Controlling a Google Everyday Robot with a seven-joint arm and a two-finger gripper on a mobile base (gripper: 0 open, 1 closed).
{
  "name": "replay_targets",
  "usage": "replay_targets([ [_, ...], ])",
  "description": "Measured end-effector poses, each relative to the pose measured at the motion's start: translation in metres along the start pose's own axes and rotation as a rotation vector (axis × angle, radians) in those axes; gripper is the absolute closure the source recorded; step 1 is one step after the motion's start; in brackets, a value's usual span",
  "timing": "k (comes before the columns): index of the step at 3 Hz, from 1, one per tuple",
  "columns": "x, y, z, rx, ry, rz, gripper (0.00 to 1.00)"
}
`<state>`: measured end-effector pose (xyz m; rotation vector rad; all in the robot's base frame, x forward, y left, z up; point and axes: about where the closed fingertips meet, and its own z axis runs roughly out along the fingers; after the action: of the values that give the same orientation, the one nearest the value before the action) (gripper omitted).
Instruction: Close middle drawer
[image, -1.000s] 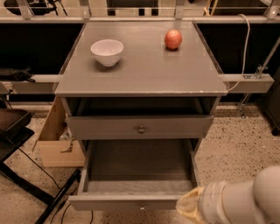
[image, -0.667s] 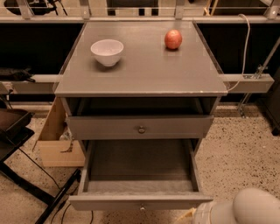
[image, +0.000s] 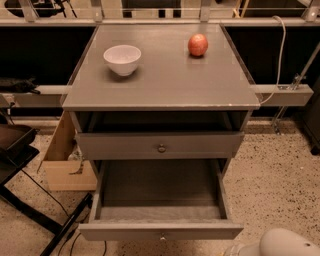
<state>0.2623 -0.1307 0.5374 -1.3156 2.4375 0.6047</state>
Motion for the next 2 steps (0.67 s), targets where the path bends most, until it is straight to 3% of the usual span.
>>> replay_targets([
  [1, 0.0, 0.0, 0.0, 0.0, 0.0, 0.0, 1.0],
  [2, -0.002, -0.018, 0.053, -0.012, -0.051, -0.012, 1.0],
])
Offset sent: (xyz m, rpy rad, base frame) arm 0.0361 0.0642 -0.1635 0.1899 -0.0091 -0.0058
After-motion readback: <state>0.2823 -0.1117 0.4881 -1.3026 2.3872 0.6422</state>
